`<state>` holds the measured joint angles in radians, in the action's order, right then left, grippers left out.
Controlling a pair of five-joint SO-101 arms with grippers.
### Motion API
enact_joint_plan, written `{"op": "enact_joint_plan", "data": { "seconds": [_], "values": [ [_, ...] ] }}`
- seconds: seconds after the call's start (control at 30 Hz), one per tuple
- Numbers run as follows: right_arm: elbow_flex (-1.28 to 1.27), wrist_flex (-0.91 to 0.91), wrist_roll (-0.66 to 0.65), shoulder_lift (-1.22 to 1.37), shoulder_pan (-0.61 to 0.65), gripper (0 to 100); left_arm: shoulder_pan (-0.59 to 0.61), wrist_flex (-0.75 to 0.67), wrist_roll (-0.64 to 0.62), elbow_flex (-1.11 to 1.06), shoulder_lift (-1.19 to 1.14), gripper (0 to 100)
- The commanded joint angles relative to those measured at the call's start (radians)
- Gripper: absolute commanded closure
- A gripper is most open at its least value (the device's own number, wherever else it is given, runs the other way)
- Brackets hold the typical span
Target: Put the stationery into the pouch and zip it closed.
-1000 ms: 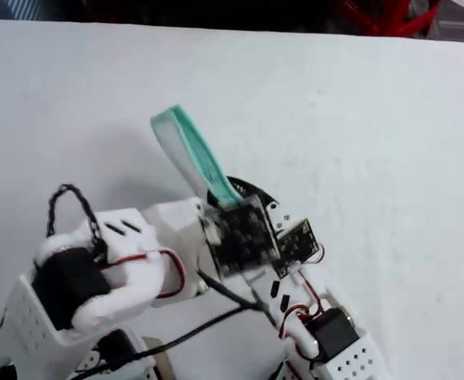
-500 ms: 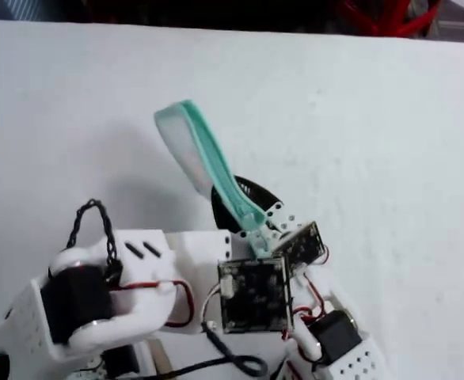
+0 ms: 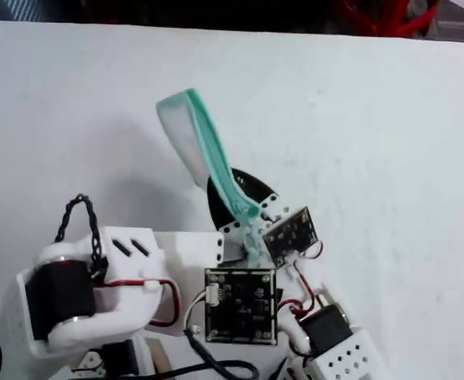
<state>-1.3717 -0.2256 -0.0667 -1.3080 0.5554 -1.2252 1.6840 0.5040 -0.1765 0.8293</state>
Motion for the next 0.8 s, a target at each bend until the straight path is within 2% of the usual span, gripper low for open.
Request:
{"op": "enact_joint_plan", "data": {
  "seconds": [0.0, 0.17, 0.23, 0.4, 0.53, 0.77],
  "values": [
    [0.097, 0.044, 0.029, 0.062, -0.073, 98.1, -0.236, 0.052, 0.043, 0.034, -0.016, 98],
    [0.095, 0.048, 0.026, 0.071, -0.084, 98.1, -0.005, 0.023, 0.041, 0.072, -0.008, 98],
    [0.094, 0.064, 0.026, 0.073, -0.101, 98.1, 0.030, 0.040, 0.035, 0.107, -0.008, 98],
    [0.023, 0.180, 0.025, 0.073, -0.130, 98.1, 0.030, 0.072, 0.026, 0.279, -0.007, 98],
    [0.011, 0.197, 0.025, 0.074, -0.128, 98.1, 0.016, 0.066, -0.032, 0.394, -0.018, 98],
    [0.064, 0.199, 0.025, 0.170, -0.128, 98.1, -0.226, 0.049, -0.003, 0.193, -0.021, 98]
  ]
}}
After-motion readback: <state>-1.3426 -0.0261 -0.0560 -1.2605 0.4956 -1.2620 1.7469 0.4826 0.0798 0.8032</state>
